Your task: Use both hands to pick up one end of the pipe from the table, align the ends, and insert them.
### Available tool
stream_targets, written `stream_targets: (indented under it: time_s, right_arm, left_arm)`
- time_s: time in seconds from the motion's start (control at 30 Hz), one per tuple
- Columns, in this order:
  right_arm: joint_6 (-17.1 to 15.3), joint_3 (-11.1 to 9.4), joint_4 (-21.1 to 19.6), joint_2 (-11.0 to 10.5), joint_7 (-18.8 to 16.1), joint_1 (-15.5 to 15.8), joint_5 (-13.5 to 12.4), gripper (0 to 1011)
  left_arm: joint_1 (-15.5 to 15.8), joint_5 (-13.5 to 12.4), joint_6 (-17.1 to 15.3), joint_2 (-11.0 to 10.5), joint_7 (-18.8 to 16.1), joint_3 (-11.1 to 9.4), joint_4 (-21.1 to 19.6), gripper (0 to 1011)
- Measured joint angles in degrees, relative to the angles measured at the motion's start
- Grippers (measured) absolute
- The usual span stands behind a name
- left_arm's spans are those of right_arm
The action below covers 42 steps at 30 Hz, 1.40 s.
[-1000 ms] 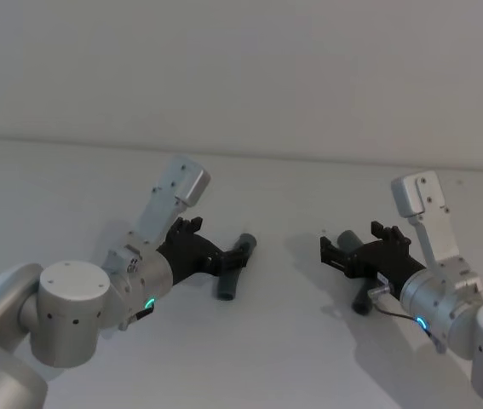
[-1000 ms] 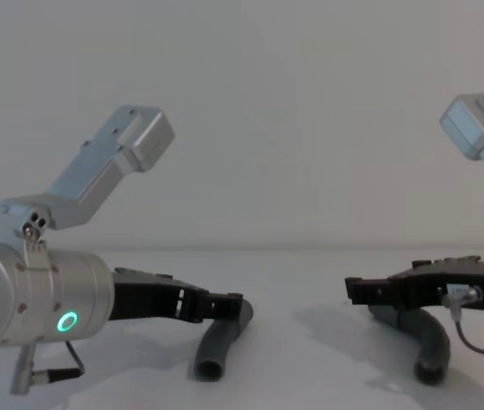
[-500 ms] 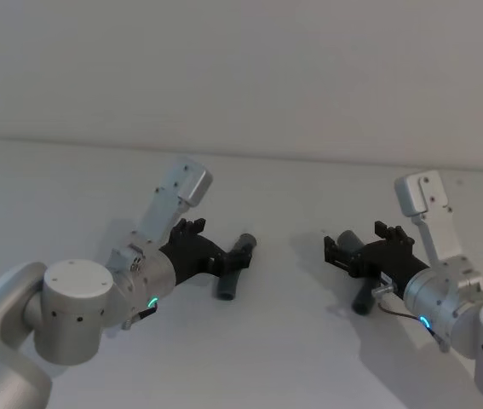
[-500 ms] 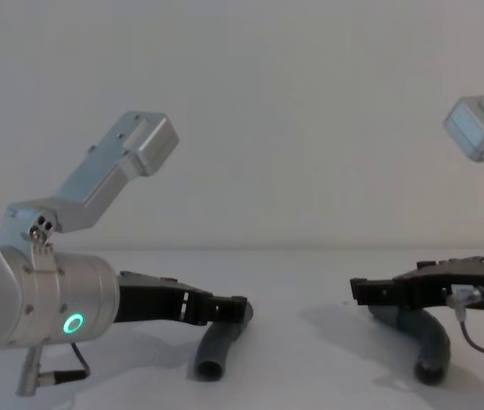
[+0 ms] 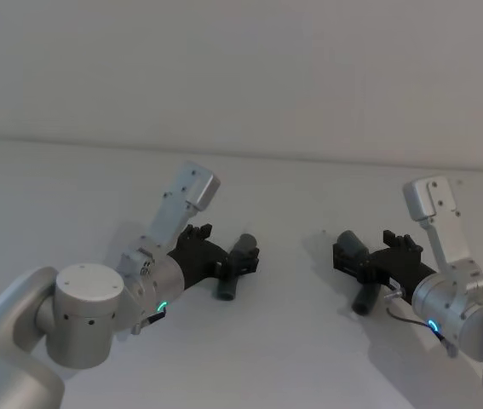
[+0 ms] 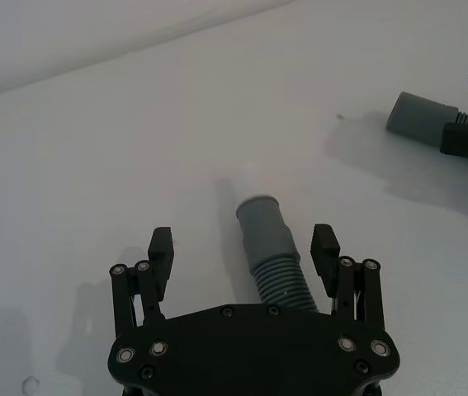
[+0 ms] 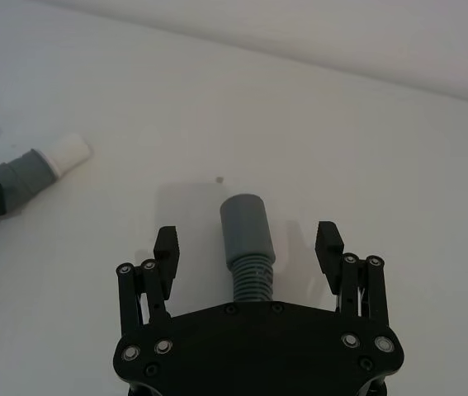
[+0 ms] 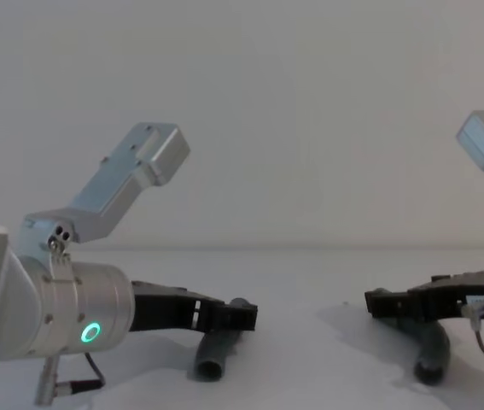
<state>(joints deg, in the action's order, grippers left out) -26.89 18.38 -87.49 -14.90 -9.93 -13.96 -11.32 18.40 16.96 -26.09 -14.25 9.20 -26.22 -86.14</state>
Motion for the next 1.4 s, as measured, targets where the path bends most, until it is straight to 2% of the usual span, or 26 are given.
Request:
stream_targets:
  time_s: [0.63,1.37,1.4]
  right_arm:
    - [-2.4,0.1,1.1,0.4,-1.6,-0.5,0.1,1002]
    - [-5.0,-0.9,1.1,1.1,-2.4,-0.5,-0.1,1001]
    - [-5.1,-0.9,1.1,1.1,-2.4,-0.5,-0.1,979]
  left_arm:
    - [0.3,-1.3,-4.0,-0.4,0.2,-0.3,-0.9,1001]
    - [1.0,-1.8,-5.1,-0.7,1.6,0.2,-0.5,1001]
    - [1.0,-1.8,-5.2,-0.8,1.6,0.2,-0.5,1001]
